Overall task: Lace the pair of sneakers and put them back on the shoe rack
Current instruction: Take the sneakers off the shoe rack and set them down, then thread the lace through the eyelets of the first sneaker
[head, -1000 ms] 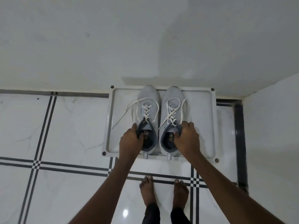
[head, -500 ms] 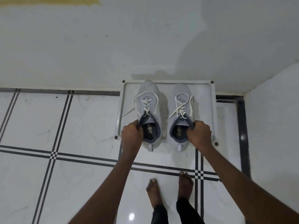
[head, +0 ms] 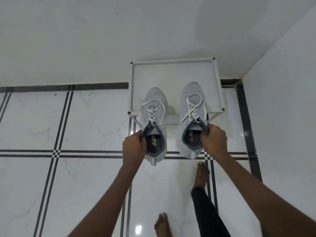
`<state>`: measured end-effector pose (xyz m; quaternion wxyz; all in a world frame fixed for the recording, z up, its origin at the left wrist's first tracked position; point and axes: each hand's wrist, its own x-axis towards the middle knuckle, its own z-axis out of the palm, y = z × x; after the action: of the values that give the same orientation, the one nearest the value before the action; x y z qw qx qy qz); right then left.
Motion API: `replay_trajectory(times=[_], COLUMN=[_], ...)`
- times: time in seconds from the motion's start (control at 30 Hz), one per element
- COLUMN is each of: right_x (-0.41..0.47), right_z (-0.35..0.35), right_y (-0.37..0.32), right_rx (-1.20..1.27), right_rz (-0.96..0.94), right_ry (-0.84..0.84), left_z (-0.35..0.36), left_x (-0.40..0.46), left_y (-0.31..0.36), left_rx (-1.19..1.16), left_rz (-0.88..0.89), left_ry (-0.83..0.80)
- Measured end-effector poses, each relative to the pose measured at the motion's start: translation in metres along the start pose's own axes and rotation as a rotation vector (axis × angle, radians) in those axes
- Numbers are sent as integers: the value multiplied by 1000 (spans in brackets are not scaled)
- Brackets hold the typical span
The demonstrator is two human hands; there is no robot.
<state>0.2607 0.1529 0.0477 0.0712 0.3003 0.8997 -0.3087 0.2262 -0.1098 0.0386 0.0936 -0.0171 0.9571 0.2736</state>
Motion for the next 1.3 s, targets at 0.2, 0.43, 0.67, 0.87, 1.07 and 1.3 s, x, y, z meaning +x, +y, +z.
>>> replay_trajectory(times=[0.2,0.43,0.67,0.87,1.07,1.3], right_x=[-62,-68,-29,-9,-22,-55], right_z=[77,200,334,400,408,444], right_y=[63,158,250,304,300,228], right_rx=[2,-10,1,-23,-54,59], right_rz=[88,159,191,160,163,-343], right_ry=[-1,-58,-101,-79,-5,181], left_z=[60,184,335,401,409,384], left_x=[-63,-88,-74,-72,-81,-54], left_y=[-73,-161,-245,-282,-296,-318], left_rx=[-32,-46,-8,28,-14,-87], left_rz=[-59,-139,-164,-130,-159,110], left_ry=[-66,-142,-170,-136,-43,67])
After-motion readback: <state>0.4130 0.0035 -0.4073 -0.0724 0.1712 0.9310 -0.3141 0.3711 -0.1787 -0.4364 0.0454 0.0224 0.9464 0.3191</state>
